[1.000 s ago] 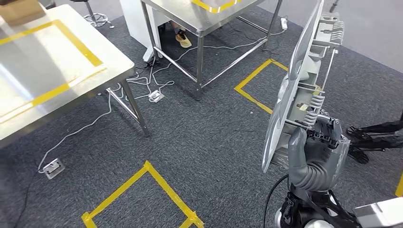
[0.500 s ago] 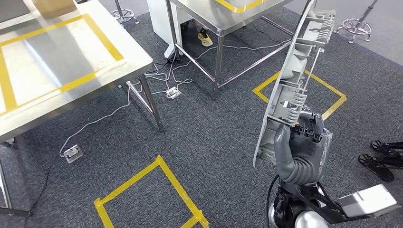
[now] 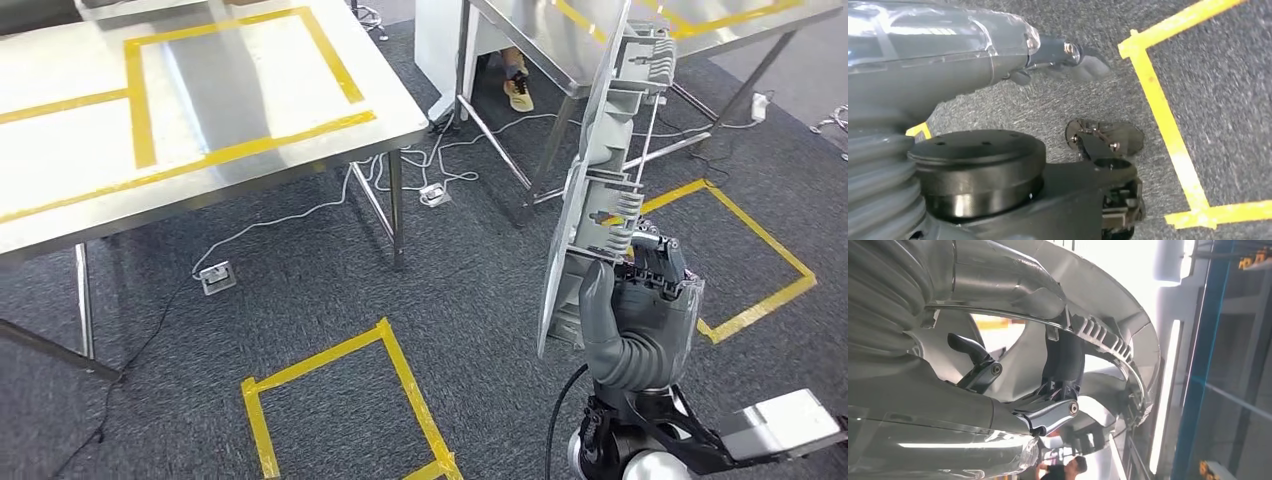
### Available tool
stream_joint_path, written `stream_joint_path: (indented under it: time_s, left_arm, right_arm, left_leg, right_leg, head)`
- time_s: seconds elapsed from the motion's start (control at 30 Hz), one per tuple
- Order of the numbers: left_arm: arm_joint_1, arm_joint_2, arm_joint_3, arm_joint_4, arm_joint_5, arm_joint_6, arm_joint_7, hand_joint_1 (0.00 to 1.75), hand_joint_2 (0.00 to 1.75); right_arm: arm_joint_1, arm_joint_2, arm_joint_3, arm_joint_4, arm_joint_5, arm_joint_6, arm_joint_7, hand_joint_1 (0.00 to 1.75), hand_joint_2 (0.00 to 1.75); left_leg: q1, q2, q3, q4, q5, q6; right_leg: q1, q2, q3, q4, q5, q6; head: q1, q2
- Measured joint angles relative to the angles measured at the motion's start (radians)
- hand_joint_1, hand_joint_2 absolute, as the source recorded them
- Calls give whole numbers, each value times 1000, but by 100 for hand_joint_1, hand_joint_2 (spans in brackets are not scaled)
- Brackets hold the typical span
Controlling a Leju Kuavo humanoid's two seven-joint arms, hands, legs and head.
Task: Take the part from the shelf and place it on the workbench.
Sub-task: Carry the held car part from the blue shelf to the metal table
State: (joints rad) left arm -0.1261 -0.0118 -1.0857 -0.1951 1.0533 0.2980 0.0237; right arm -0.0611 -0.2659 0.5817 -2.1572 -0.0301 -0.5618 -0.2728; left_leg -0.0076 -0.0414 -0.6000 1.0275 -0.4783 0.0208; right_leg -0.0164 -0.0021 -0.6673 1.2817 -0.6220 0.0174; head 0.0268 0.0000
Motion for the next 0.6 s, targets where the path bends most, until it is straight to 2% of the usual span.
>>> stream_joint_path:
  time_s: [0.03,0.1,0.13,0.17,0.23,0.3,0.37,0.43,0.47,0.5,0.53,0.6]
  left_arm:
    - [0,0,0,0,0,0,0,0,175]
    - [-1,-1,0,0,-1,0,-3,0,175]
    - [-1,-1,0,0,-1,1,-7,0,175]
    - [-1,-1,0,0,-1,2,-12,0,175]
    - [1,2,0,0,0,7,-21,0,175]
    - [1,8,0,1,0,10,-25,0,175]
    - [-1,13,0,1,1,12,-29,0,175]
    - [-1,15,0,1,2,12,-34,0,175]
    - [0,15,1,1,2,11,-36,0,175]
    - [1,16,1,0,3,11,-38,0,175]
    - [1,16,3,0,4,10,-39,0,175]
    - [0,16,8,-2,4,8,-37,0,175]
  right_arm:
    - [-2,0,2,0,0,-1,1,175,175]
    - [-7,0,6,0,3,-4,1,175,175]
    - [-10,0,8,-1,7,-8,2,175,175]
    - [-12,0,10,-2,13,-12,2,175,175]
    - [-20,0,13,-6,24,-19,4,175,175]
    - [-26,0,15,-10,29,-22,6,175,175]
    - [-28,0,15,-12,31,-24,6,175,175]
    - [-28,-1,16,-13,31,-25,7,175,175]
    - [-28,0,16,-12,31,-25,7,175,175]
    - [-28,0,16,-12,31,-26,7,175,175]
    - [-30,0,17,-12,31,-28,7,175,175]
    - [-33,-1,16,-13,33,-35,8,175,175]
  left_leg:
    - [-3,-13,3,0,0,0]
    - [-7,-33,5,1,-1,0]
    - [-7,-41,2,2,-1,-2]
    - [-6,-48,-2,2,1,-5]
    - [-4,-56,-10,3,2,-14]
    - [-7,-9,-22,28,-20,-25]
    - [-3,45,-66,121,-77,-39]
    - [10,49,-124,237,-125,-52]
    - [15,47,-136,261,-125,-58]
    - [19,49,-130,249,-107,-63]
    - [23,57,-105,202,-73,-67]
    - [21,103,-39,77,-19,-72]
  right_leg:
    - [4,8,20,-56,42,-10]
    - [9,46,70,-185,110,-30]
    - [11,61,86,-228,125,-35]
    - [11,70,94,-249,126,-37]
    - [10,58,99,-264,125,-35]
    - [6,39,106,-278,131,-36]
    - [4,16,111,-285,133,-38]
    - [3,-9,112,-285,131,-37]
    - [2,-21,112,-284,129,-35]
    - [0,-32,113,-282,127,-32]
    - [-2,-42,115,-280,123,-27]
    - [-4,-58,117,-271,114,-14]
  head:
    - [4,0]
    - [7,0]
    - [8,0]
    - [8,0]
    - [10,0]
    - [4,0]
    - [-8,0]
    - [-20,0]
    - [-24,0]
    - [-28,0]
    - [-31,0]
    - [-39,0]
